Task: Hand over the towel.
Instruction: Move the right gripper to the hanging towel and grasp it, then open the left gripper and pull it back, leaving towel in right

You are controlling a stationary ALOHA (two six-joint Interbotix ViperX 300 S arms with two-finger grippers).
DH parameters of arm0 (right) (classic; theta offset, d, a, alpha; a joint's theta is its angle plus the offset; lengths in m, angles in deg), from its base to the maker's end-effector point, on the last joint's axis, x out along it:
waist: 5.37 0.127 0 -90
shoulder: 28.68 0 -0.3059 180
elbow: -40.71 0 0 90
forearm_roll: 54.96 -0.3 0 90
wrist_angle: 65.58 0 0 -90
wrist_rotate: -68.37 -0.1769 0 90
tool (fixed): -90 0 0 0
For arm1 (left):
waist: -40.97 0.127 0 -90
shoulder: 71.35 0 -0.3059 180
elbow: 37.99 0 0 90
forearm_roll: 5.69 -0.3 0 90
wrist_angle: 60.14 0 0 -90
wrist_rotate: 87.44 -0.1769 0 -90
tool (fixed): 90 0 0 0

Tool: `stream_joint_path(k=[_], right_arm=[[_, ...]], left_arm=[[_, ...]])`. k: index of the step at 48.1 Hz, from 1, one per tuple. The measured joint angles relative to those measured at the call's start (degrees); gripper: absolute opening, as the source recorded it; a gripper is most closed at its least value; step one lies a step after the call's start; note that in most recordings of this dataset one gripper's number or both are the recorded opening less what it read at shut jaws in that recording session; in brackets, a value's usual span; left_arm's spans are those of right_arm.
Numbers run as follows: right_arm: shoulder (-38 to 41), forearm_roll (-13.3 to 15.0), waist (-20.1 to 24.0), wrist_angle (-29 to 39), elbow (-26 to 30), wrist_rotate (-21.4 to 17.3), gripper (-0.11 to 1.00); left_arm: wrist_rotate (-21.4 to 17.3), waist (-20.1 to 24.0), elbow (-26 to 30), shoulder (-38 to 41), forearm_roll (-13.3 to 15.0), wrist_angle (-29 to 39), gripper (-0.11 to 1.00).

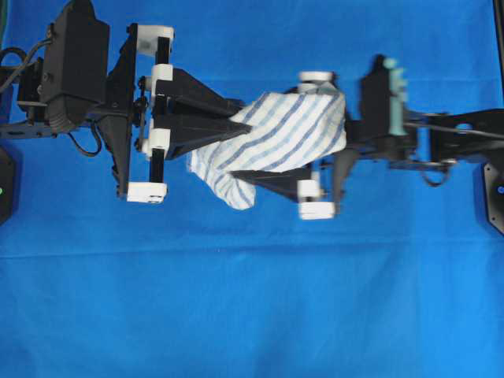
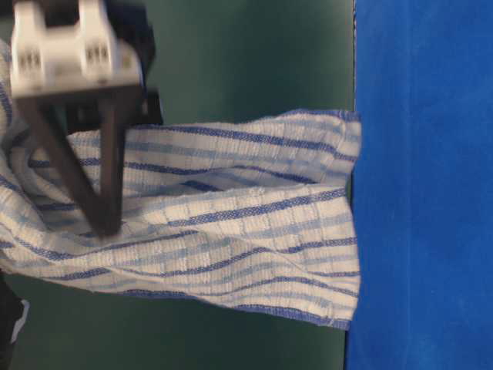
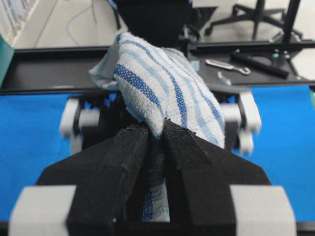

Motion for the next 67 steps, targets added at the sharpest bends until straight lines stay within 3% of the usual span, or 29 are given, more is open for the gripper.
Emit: stream_joint_path(k=[13,18,21,30,46,49,61,63,67], right_arm=[[2.5,0.0,-0.1,0.8,3.0,0.1,0.72],[2.6,0.1,-0.2,1.0,2.9,0.7,0.67],[2.6,0.4,-0.2,1.6,3.0,1.2,0.54],[2.5,1.1,-0.3,3.3,2.9,2.0,0.03],[2.5,1.1,-0.3,3.3,2.9,2.0,0.03],[2.5,1.1,-0.4,3.3,3.0,2.0,0.03],[2.5,1.1,-0.4,4.0,2.9,1.8,0.03],[2.2,1.0,-0.4,4.4,2.8,1.7,0.03],[1.1,1.1,-0.4,4.7,2.1,1.6,0.03]], left_arm=[[0.0,-0.1,0.0,0.1,0.1,0.0,0.05],[0.0,-0.1,0.0,0.1,0.1,0.0,0.05],[0.0,-0.1,0.1,0.1,0.0,0.0,0.05],[0.0,-0.1,0.0,0.0,0.1,0.0,0.05],[0.0,-0.1,0.0,0.1,0.0,-0.7,0.06],[0.0,-0.1,0.0,0.1,0.0,-0.7,0.15],[0.7,-0.1,-1.7,-1.0,0.1,-1.0,0.84],[0.7,-0.1,-2.6,-1.9,0.2,-1.0,0.9],[0.7,-0.1,-4.5,-4.5,0.2,-1.0,0.9]])
